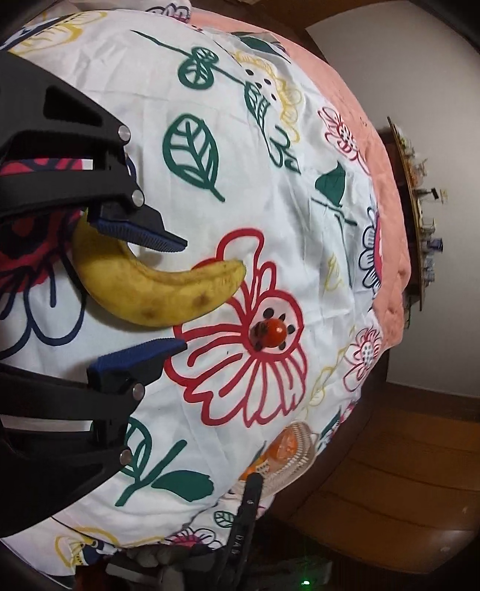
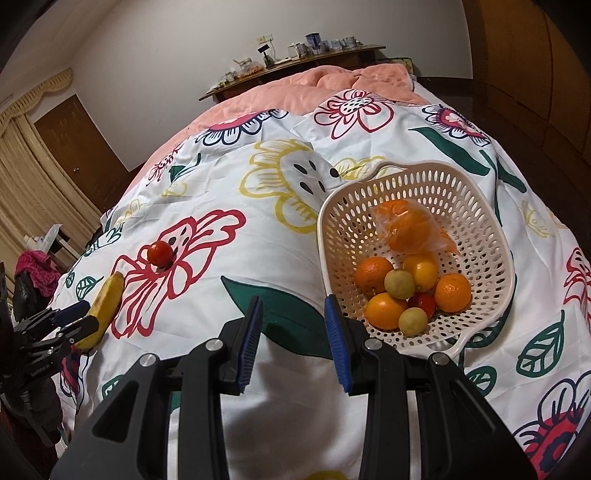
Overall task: Organize fruits
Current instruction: 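Move the left gripper to the yellow banana and close on it, then grasp the red tomato with the right gripper while the left gripper holds the banana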
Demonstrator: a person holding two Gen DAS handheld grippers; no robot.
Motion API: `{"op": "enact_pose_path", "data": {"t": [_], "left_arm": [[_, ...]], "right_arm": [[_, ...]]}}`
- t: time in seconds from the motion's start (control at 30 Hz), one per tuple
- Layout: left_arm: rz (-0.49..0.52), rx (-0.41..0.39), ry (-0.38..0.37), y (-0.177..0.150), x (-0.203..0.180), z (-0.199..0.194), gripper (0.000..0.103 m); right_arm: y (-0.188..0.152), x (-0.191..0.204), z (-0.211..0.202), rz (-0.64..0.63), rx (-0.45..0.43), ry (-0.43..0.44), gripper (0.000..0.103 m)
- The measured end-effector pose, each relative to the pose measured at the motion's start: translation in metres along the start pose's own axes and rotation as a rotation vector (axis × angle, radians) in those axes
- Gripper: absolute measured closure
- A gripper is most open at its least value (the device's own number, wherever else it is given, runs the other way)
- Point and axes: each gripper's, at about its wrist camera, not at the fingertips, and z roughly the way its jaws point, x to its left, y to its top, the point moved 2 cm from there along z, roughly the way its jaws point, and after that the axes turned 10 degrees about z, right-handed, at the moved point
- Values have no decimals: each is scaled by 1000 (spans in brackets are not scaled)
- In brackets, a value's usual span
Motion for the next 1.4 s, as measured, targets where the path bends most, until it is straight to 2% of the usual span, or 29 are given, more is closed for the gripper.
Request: {"op": "enact_pose_path", "data": {"t": [0.13,0.33,0.57,0.73,1.13,1.4], "left_arm": [[13,45,2,-2,0,11,53],[24,59,19,-5,1,11,55],[3,46,25,-7,2,9,56],[-22,30,15,-9,3,4,62],[-53,-5,4,-13,4,-5,64],[-77,-30,-7,-17,7,-8,64]], "right_arm": [[0,1,0,-2,-1,-1,68],[2,10,0,-20,-5,6,68],[7,36,-2,-82,-11,30,68],[7,54,2,-125,2,45,68],[13,118,43,-236,127,123,68],[17,153,83,-300,215,114,68]]}}
